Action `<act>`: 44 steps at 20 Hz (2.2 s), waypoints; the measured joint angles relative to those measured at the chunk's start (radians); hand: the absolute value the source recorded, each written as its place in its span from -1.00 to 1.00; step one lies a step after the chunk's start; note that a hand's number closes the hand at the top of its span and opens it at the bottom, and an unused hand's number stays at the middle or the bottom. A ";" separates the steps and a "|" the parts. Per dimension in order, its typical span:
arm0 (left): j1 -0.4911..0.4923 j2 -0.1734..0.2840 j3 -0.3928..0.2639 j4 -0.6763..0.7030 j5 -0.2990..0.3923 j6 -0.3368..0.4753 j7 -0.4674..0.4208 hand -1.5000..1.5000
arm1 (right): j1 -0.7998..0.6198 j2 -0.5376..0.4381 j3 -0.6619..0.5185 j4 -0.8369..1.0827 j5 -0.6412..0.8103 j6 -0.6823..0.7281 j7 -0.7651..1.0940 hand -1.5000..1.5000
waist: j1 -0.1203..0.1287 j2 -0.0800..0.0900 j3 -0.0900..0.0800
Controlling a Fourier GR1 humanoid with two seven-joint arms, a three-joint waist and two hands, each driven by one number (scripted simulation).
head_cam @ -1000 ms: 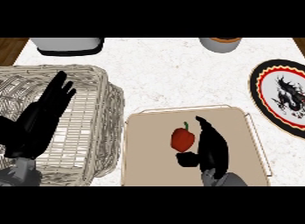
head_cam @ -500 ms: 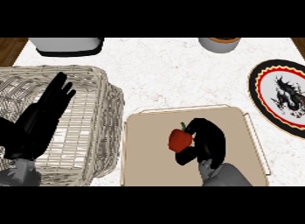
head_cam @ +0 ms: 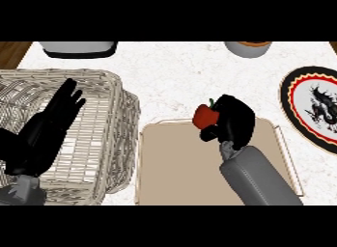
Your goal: Pick the bell pepper from the tray and place it in the plate
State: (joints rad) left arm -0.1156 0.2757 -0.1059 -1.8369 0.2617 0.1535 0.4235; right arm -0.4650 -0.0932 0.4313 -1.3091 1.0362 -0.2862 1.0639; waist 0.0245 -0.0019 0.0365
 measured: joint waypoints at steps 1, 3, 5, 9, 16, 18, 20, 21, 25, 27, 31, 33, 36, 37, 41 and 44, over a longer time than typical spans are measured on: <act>-0.002 -0.001 -0.002 -0.003 0.000 -0.001 0.004 0.00 | -0.032 0.001 -0.021 0.022 0.030 -0.009 0.001 1.00 | 0.006 0.002 -0.001; -0.005 -0.003 -0.005 -0.004 -0.002 -0.002 0.011 0.00 | -0.097 -0.005 -0.060 0.058 0.094 -0.025 0.004 1.00 | 0.010 0.005 -0.002; -0.004 -0.003 -0.007 -0.004 -0.003 -0.003 0.019 0.00 | -0.150 -0.005 -0.094 0.088 0.162 -0.042 0.011 1.00 | 0.010 0.005 -0.003; 0.020 -0.001 -0.012 -0.012 0.010 -0.008 0.043 0.00 | -0.227 0.005 -0.176 0.125 0.275 -0.086 0.027 1.00 | 0.009 0.004 -0.001; 0.107 0.005 -0.032 -0.058 0.020 0.006 0.065 0.00 | -0.264 0.017 -0.346 0.139 0.427 -0.208 0.035 1.00 | -0.002 0.001 0.002; 0.123 0.010 -0.033 -0.067 0.017 0.012 0.065 0.00 | -0.255 0.026 -0.391 0.129 0.458 -0.253 0.028 1.00 | -0.011 0.000 0.003; 0.144 0.011 -0.038 -0.078 0.020 0.013 0.061 0.00 | -0.247 0.034 -0.438 0.120 0.485 -0.302 0.015 1.00 | -0.013 0.000 0.002; 0.153 0.012 -0.038 -0.082 0.020 0.017 0.057 0.00 | -0.241 0.031 -0.461 0.117 0.499 -0.324 0.007 1.00 | -0.016 -0.001 0.003; 0.195 0.019 -0.051 -0.100 0.015 0.024 0.043 0.00 | -0.180 0.015 -0.552 0.127 0.534 -0.422 -0.029 1.00 | -0.023 -0.002 0.004; 0.211 0.023 -0.054 -0.105 0.019 0.023 0.035 0.00 | -0.159 -0.001 -0.600 0.133 0.551 -0.457 -0.032 1.00 | -0.027 -0.003 0.004; 0.241 0.027 -0.069 -0.114 0.013 0.037 0.018 0.00 | -0.113 -0.039 -0.684 0.149 0.558 -0.524 -0.032 1.00 | -0.031 -0.005 0.004; 0.237 0.030 -0.069 -0.108 0.020 0.036 0.012 0.00 | -0.102 -0.063 -0.718 0.168 0.539 -0.555 -0.047 1.00 | -0.032 -0.004 0.005; 0.240 0.034 -0.073 -0.106 0.024 0.039 0.005 0.00 | -0.083 -0.109 -0.761 0.201 0.484 -0.602 -0.083 1.00 | -0.032 -0.005 0.005; 0.244 0.034 -0.077 -0.106 0.025 0.041 0.003 0.00 | -0.080 -0.131 -0.774 0.213 0.460 -0.615 -0.099 1.00 | -0.031 -0.005 0.005; 0.274 0.034 -0.095 -0.105 0.029 0.042 -0.022 0.00 | -0.066 -0.187 -0.810 0.265 0.369 -0.668 -0.164 1.00 | -0.025 -0.007 0.004; 0.298 0.036 -0.111 -0.105 0.027 0.044 -0.038 0.00 | -0.061 -0.222 -0.840 0.316 0.289 -0.689 -0.198 1.00 | -0.022 -0.007 0.003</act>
State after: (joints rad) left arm 0.1824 0.3120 -0.2168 -1.9422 0.2883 0.1975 0.3851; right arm -0.5262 -0.3150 -0.4084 -0.9927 1.3249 -0.9755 0.8659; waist 0.0024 -0.0091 0.0393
